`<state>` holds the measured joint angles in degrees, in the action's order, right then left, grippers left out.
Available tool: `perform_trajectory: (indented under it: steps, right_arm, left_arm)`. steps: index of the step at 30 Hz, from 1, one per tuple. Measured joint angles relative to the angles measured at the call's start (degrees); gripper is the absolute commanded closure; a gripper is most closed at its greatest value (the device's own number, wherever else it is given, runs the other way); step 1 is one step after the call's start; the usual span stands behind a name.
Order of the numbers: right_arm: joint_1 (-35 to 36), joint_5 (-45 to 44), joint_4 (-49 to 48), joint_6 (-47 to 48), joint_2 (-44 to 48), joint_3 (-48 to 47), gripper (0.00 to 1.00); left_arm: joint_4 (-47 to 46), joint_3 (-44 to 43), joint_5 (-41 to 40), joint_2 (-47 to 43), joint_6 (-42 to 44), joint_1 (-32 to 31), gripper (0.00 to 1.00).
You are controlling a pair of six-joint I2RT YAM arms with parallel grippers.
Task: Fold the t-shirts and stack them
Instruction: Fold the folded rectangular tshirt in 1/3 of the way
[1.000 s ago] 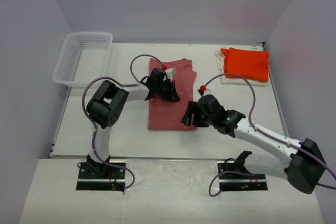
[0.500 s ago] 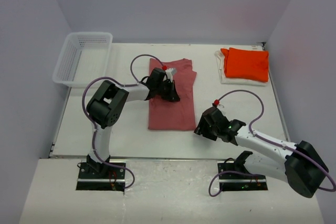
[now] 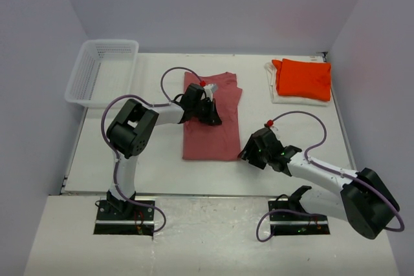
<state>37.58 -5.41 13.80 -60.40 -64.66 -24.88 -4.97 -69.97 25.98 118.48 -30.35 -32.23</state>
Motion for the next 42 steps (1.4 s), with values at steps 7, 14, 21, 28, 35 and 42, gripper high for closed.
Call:
perform_trajectory:
  steps: [7, 14, 21, 28, 35, 42]
  right_arm:
    - [-0.37, 3.48, -6.03, -0.26, -3.67, 0.00, 0.48]
    - [-0.39, 5.01, -9.22, -0.66, -5.20, 0.52, 0.55]
    - [-0.44, 5.40, -12.59, -1.42, -7.69, 0.50, 0.67]
    - [-0.48, 4.39, -11.69, -2.12, -7.89, 0.92, 1.00]
    - [-0.42, 3.10, -9.35, -0.90, -7.65, -0.13, 1.00]
    - [-0.42, 3.56, -8.90, 2.64, -10.43, -2.97, 1.00]
  left_arm:
    - [0.00, 0.00, 0.07, 0.00, 0.00, 0.00, 1.00]
    - [-0.04, 0.00, 0.24, 0.02, 0.00, 0.00, 1.00]
    - [-0.04, 0.00, 0.31, 0.02, 0.00, 0.00, 1.00]
    - [-0.22, 0.00, 0.74, 0.26, -0.02, 0.00, 1.00]
    - [0.63, -0.90, 0.22, 0.68, 0.02, -0.07, 0.96]
    - [9.46, -1.31, -16.39, -6.32, 0.96, -2.16, 0.52]
